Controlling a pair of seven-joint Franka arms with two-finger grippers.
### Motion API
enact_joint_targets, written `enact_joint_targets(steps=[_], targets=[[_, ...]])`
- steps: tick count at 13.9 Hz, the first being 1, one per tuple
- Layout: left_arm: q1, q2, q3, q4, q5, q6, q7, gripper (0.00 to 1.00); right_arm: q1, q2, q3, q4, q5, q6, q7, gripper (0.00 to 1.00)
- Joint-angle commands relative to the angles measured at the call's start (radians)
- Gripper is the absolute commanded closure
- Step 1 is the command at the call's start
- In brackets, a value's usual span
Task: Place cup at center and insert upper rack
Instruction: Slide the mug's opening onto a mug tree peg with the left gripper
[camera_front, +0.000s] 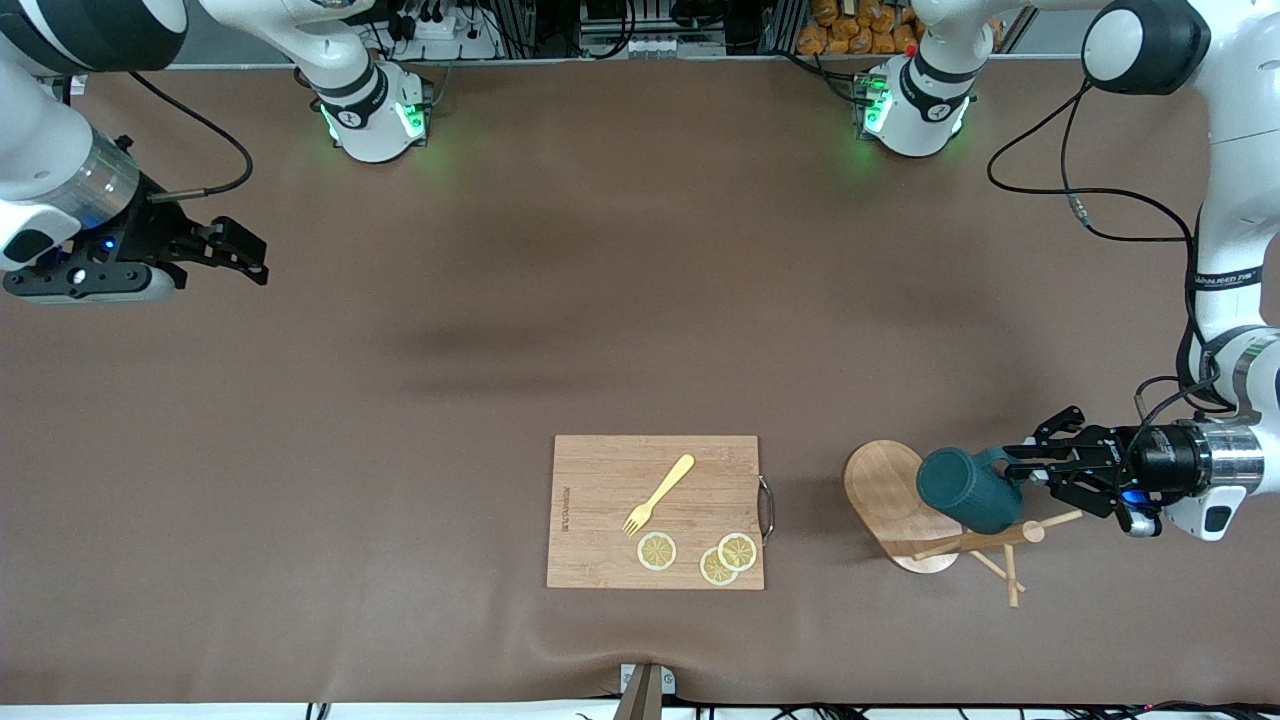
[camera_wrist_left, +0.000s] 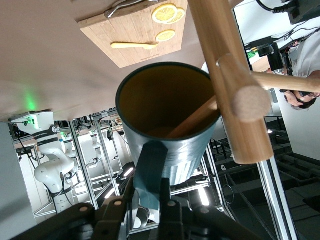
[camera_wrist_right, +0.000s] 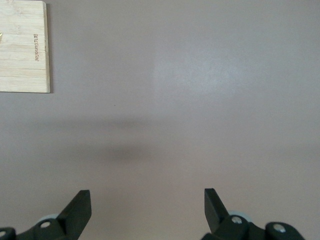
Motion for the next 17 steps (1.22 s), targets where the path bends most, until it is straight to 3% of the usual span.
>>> enact_joint_targets(steps=[1, 2, 5, 7, 8, 9, 10, 17], targets=[[-0.018, 0.018, -0.003, 0.024, -0.023, 0.005, 0.003, 0.75, 0.006, 0.005, -0.003, 0.006, -0.004, 0.000, 0.017, 0.00], [-0.018, 0.018, -0.001, 0.024, -0.035, 0.005, 0.002, 0.74, 0.006, 0.005, -0.003, 0.005, -0.004, -0.002, 0.017, 0.00], [-0.020, 0.018, -0.001, 0.022, -0.041, 0.005, -0.001, 0.56, 0.006, 0.014, -0.003, 0.006, -0.004, 0.013, 0.018, 0.00], [-0.020, 0.018, -0.001, 0.022, -0.041, 0.005, -0.001, 0.55, 0.006, 0.014, -0.003, 0.005, -0.004, 0.015, 0.020, 0.00], [-0.020, 0.018, -0.003, 0.022, -0.041, 0.005, -0.001, 0.49, 0.006, 0.014, -0.001, 0.006, -0.004, 0.015, 0.020, 0.00], [-0.020, 0.015, -0.003, 0.022, -0.041, 0.005, -0.001, 0.34, 0.006, 0.014, -0.001, 0.006, -0.002, 0.015, 0.021, 0.00], [-0.024, 0.010, -0.003, 0.022, -0.041, 0.005, 0.006, 0.00, 0.007, 0.015, -0.001, 0.006, -0.002, 0.017, 0.023, 0.00], [-0.014, -0.030, -0.002, 0.022, -0.035, -0.006, -0.001, 0.00, 0.006, 0.026, -0.003, 0.006, -0.004, 0.041, 0.021, 0.00]])
